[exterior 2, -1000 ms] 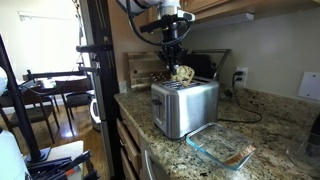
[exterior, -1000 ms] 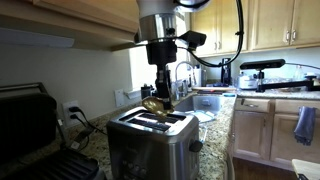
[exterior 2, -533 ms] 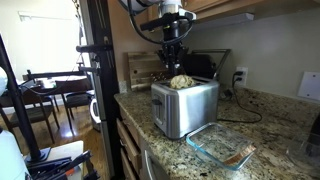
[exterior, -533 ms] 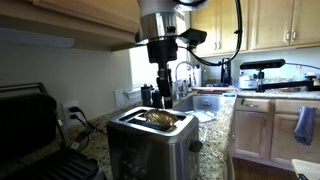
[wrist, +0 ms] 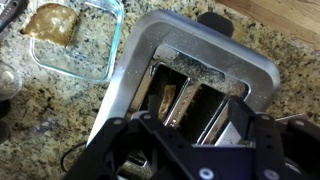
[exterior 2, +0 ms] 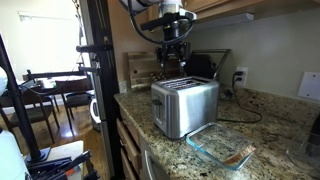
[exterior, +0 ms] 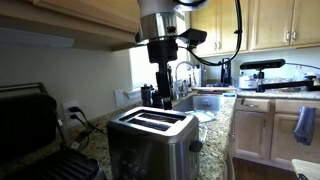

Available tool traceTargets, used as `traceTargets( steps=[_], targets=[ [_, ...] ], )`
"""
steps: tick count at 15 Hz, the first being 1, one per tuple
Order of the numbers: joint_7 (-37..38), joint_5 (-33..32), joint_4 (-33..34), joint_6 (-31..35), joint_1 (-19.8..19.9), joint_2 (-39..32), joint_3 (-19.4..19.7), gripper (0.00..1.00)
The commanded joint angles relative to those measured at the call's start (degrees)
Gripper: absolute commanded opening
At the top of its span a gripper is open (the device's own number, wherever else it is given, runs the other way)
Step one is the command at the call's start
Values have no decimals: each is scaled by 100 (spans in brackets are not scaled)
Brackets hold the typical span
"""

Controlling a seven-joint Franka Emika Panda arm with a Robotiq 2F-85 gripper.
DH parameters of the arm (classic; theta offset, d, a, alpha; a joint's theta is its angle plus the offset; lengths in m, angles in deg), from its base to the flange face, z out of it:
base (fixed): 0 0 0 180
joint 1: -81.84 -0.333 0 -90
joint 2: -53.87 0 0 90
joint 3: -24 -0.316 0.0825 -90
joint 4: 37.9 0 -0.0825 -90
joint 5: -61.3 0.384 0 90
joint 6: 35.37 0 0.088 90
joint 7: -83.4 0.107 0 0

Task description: Put a slice of bread in the right compartment of the toaster

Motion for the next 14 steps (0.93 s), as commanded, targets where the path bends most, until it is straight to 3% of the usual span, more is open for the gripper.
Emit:
traceTargets(
  steps=[1, 14],
  targets=[
    [-77, 58, 125, -207, -50, -36, 73, 99],
    [8, -8, 11, -12, -54, -3, 52, 100]
  ],
)
